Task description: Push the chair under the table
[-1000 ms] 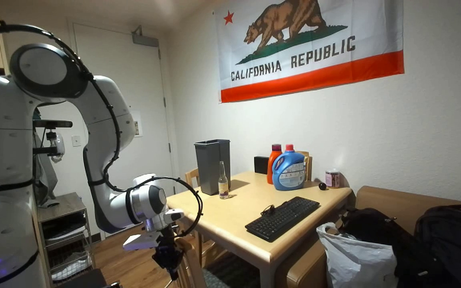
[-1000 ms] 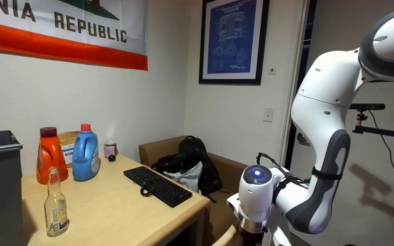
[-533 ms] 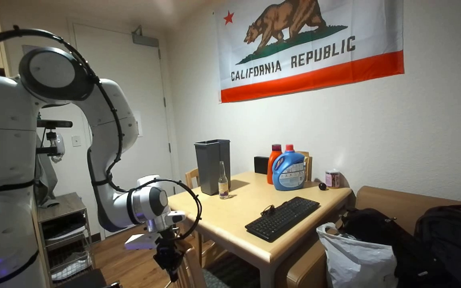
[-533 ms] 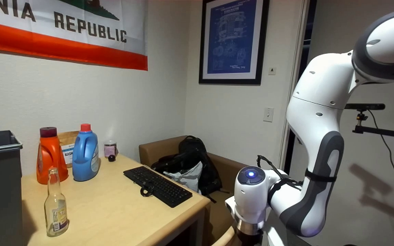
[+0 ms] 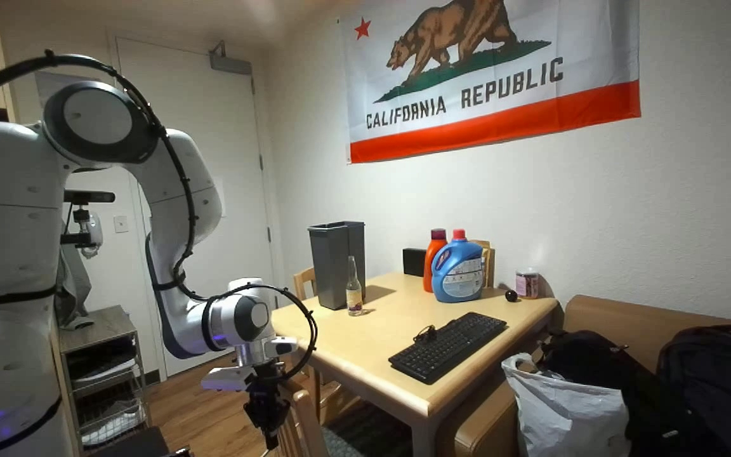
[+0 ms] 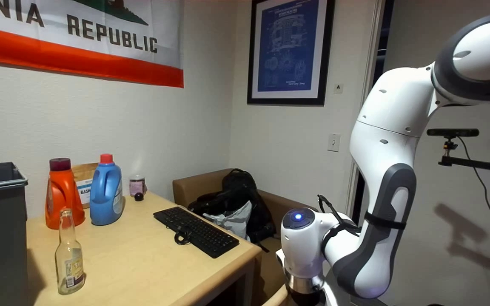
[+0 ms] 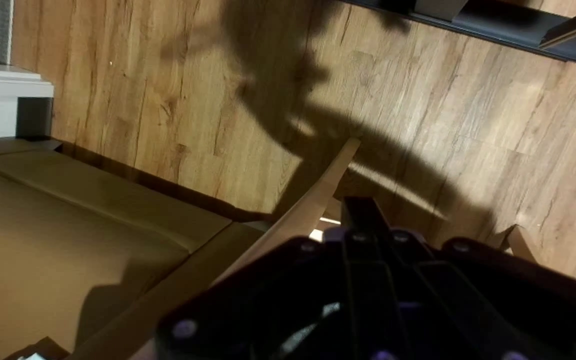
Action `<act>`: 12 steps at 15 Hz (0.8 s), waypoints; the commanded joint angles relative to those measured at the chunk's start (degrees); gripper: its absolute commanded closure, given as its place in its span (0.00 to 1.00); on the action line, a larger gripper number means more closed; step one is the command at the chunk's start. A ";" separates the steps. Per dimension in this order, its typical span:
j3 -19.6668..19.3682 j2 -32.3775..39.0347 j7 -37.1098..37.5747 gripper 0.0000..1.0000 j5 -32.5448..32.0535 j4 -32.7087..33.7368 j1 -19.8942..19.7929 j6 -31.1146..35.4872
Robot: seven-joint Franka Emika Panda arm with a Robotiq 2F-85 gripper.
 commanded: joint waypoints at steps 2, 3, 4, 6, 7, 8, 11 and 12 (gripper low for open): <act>2.74 -0.14 -4.23 1.00 6.78 5.73 0.45 -5.18; 3.16 -0.01 -4.11 1.00 7.90 6.28 0.49 -6.23; 3.61 0.11 -4.14 1.00 8.34 6.98 0.52 -6.82; 1.93 0.77 -4.82 1.00 9.67 8.46 2.86 -8.90; 1.83 1.13 -4.79 1.00 9.98 8.87 3.25 -9.74; 1.67 1.41 -4.68 1.00 10.04 9.23 3.55 -10.49; 1.43 2.20 -4.58 1.00 10.31 10.33 4.15 -12.34; 1.44 2.45 -4.76 1.00 10.55 10.70 4.22 -12.94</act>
